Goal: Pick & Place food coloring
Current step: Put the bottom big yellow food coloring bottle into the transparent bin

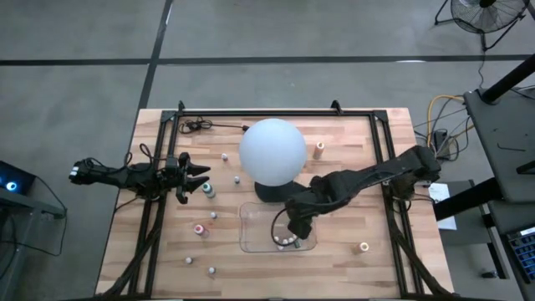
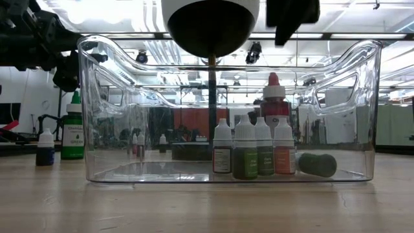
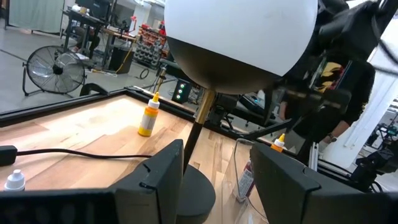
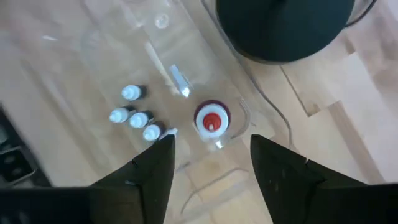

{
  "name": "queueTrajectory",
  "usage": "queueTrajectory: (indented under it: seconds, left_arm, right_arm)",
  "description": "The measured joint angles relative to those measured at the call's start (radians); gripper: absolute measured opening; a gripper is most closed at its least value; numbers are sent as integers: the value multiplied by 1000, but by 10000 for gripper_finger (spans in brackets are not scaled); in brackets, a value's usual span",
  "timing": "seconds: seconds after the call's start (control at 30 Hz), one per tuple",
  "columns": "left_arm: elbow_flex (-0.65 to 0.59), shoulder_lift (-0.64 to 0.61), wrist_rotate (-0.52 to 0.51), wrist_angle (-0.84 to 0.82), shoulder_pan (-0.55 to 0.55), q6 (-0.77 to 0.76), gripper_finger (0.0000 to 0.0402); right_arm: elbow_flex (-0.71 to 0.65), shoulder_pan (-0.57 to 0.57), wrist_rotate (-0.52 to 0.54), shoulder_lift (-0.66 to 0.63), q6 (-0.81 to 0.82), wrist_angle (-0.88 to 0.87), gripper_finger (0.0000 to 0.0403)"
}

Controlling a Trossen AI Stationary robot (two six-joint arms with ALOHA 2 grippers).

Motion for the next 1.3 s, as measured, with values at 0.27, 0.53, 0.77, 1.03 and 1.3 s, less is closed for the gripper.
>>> queueTrajectory:
  seconds: [0.27, 0.53, 0.77, 1.03, 1.3]
  left_arm:
    - [0, 0, 0, 0, 0, 0, 161]
    - [0, 0, 0, 0, 0, 0, 161]
    - [0, 0, 0, 1, 0, 0, 161]
    - [0, 0, 0, 1, 0, 0, 161]
    - [0, 0, 0, 1, 0, 0, 161]
  right_arm:
    - [0, 78, -14, -99, -161, -102, 268]
    - [-2, 189, -58, -173, -436, -322, 315]
    - [-6, 330, -57, -233, -553, -369, 331]
    - [-155, 522, -80, -287, -433, -354, 327]
    - [-366, 581, -130, -342, -348, -181, 327]
